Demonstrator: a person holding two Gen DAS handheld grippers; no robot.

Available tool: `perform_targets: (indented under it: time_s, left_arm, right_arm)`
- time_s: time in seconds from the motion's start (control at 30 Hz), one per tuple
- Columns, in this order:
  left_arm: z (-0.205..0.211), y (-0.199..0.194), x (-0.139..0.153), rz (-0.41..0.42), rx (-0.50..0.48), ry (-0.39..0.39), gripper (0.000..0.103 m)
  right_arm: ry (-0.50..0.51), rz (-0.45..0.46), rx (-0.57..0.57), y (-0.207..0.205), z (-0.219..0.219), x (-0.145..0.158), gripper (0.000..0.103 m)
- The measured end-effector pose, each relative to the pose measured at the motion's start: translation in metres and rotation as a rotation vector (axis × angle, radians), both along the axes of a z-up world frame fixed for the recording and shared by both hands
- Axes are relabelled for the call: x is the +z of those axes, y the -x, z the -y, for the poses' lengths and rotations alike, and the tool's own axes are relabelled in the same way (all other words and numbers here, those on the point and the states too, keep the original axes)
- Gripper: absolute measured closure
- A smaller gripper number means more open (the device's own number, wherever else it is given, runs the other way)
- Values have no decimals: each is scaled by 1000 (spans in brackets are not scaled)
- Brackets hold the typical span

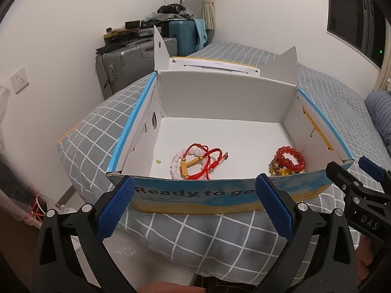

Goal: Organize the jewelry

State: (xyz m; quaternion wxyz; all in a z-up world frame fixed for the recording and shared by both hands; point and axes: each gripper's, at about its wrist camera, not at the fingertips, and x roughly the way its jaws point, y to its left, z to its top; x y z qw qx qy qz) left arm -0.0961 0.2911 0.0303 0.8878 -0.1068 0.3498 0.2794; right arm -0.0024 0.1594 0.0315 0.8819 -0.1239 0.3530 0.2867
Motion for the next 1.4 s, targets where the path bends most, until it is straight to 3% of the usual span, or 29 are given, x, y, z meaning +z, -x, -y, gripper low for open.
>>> perform_targets:
  time_s: [1.4]
  left_arm:
    - [4, -1, 0, -9, -1, 7, 6]
  right_arm:
    - [0, -12, 6, 5, -3, -4, 8]
